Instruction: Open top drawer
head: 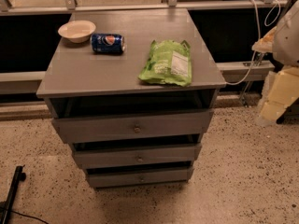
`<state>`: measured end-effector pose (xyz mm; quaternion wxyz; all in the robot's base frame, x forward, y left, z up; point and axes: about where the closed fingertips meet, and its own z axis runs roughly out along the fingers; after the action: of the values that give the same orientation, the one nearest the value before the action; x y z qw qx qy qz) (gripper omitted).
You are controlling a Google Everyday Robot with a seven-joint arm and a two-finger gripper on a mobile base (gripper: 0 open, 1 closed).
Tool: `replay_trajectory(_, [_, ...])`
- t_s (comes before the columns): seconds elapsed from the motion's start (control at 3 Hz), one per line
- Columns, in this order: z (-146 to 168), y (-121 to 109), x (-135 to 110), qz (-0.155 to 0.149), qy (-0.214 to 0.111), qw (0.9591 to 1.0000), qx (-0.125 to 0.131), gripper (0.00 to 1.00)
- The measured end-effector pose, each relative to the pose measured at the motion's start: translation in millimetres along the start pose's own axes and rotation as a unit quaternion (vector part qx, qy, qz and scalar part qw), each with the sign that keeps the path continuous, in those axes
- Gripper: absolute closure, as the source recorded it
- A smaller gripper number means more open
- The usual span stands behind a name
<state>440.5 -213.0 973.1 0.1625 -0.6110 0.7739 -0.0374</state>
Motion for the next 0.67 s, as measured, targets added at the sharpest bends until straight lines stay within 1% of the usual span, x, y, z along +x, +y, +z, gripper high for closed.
replay_trajectory(0.33, [24.7,28.1,-0.2,-0.06,-0.021,0.9978,0.017,0.0])
replay_trajectory(0.67, [31.0,26.7,0.2,-0.07,-0.018,0.9972,0.019,0.0])
